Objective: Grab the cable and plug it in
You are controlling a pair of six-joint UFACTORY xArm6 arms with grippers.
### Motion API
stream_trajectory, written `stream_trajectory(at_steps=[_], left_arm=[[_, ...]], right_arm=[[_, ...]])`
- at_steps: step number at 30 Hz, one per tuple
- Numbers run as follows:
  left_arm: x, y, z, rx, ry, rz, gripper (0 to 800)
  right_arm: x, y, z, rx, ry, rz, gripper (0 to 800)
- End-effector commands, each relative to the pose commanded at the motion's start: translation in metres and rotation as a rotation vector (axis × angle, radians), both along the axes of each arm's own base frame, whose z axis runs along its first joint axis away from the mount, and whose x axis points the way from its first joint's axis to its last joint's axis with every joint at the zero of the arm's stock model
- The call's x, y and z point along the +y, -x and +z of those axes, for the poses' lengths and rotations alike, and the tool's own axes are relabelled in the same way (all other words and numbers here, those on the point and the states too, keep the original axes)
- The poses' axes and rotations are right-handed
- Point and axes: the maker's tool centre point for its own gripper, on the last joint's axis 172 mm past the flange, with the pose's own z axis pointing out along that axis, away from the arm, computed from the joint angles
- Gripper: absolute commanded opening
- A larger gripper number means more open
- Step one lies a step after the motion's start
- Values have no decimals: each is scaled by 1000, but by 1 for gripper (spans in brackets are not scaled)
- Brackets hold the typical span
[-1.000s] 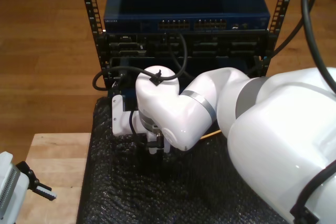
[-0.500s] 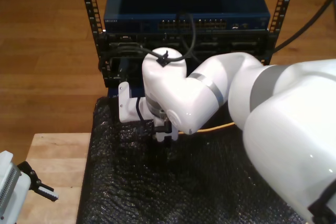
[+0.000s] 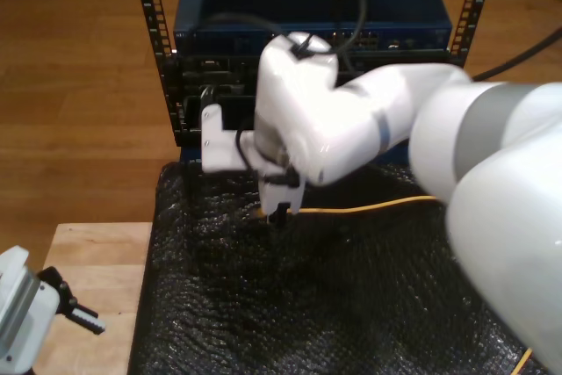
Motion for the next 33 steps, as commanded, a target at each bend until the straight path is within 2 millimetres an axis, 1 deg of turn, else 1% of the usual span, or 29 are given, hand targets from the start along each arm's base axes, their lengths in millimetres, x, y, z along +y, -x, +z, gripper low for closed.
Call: stream_trajectory(at_steps=[2, 5, 10, 14, 18, 20, 22, 25, 27, 30, 33], left_arm=[[-3, -6, 4, 0, 12, 21, 800], [-15, -11, 12, 5, 37, 26, 800], [-38, -25, 36, 16, 82, 27, 800], [-53, -39, 51, 20, 90, 28, 800], [-78, -48, 62, 29, 114, 11, 800], [-92, -51, 64, 44, 127, 2, 800], [-106, -56, 70, 53, 145, -12, 800], [-124, -74, 80, 57, 166, -28, 800], [-133, -89, 85, 58, 182, -18, 800], [-144, -113, 93, 45, 212, 11, 800], [-156, -127, 100, 24, 229, 20, 800]], right_arm=[[-2, 2, 11, 7, -9, 4, 4], [-12, 5, 26, 15, -9, -6, 4], [-32, 14, 53, 36, -29, -29, 8], [-42, 26, 70, 93, -110, -25, 13], [-48, 40, 89, 138, -188, -29, 20], [-54, 42, 97, 130, -194, -35, 21], [-55, 43, 108, 110, -204, -35, 22], [-57, 44, 127, 72, -219, -34, 21], [-57, 47, 135, 58, -223, -29, 20], [-68, 49, 149, 44, -231, -45, 13], [-74, 51, 158, 35, -237, -52, 11]])
